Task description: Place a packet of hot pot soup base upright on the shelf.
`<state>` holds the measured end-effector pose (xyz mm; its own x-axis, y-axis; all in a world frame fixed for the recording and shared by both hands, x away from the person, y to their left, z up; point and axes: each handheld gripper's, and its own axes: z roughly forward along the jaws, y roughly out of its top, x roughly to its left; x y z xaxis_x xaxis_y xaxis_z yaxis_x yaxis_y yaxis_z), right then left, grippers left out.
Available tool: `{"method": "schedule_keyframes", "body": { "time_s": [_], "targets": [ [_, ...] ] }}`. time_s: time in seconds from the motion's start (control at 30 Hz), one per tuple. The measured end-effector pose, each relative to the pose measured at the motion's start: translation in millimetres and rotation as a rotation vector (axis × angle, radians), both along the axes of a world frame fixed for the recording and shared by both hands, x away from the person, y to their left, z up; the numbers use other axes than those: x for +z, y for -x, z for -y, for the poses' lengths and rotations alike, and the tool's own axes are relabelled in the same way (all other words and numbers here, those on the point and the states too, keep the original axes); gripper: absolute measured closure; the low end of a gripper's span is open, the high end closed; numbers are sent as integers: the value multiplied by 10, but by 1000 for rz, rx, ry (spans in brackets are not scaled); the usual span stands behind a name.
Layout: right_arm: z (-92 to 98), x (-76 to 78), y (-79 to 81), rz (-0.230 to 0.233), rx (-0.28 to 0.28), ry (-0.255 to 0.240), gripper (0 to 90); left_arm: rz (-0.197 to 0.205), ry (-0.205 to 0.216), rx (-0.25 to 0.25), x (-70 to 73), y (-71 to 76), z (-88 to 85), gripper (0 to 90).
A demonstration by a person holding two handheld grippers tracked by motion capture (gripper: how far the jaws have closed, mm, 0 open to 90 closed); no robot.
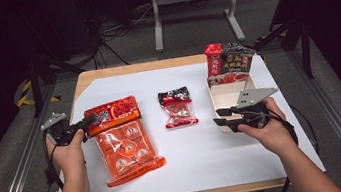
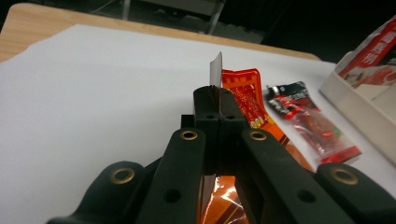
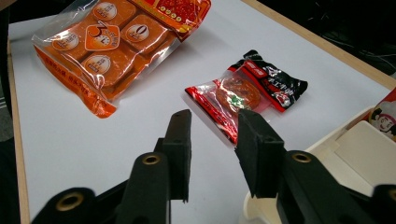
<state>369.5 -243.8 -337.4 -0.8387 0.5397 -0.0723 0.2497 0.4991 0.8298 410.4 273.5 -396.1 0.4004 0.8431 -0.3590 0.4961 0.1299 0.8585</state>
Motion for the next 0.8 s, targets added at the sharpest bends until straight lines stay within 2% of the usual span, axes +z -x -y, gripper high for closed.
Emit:
{"method": "schedule_keyframes", "body": {
  "time_s": [0.13,0.17,0.2,0.23,0.27,0.37,0.43,0.57,0.73,0.8],
  "targets": [
    [-32,69,-9,1,9,-24,692,44,8,-24,146,80,49,900],
    [-32,69,-9,1,9,-24,692,44,8,-24,146,80,49,900],
    [-56,108,-12,1,12,-49,687,54,7,-28,177,97,63,900],
    [-74,129,-13,4,16,-54,684,74,-4,-42,242,127,96,900],
    [-74,129,-13,4,16,-54,684,74,-4,-42,242,127,96,900],
    [-148,191,-44,8,27,-81,677,115,-12,-69,358,176,174,900],
    [-171,200,-54,9,28,-85,676,124,-15,-76,390,199,201,900],
    [-298,220,-77,14,40,-95,671,171,-55,-94,536,308,300,900],
    [-368,218,-63,12,63,-109,665,208,-53,-133,650,392,362,900],
    [-379,213,-56,12,67,-110,662,218,-40,-155,693,430,384,900]
  ]
}}
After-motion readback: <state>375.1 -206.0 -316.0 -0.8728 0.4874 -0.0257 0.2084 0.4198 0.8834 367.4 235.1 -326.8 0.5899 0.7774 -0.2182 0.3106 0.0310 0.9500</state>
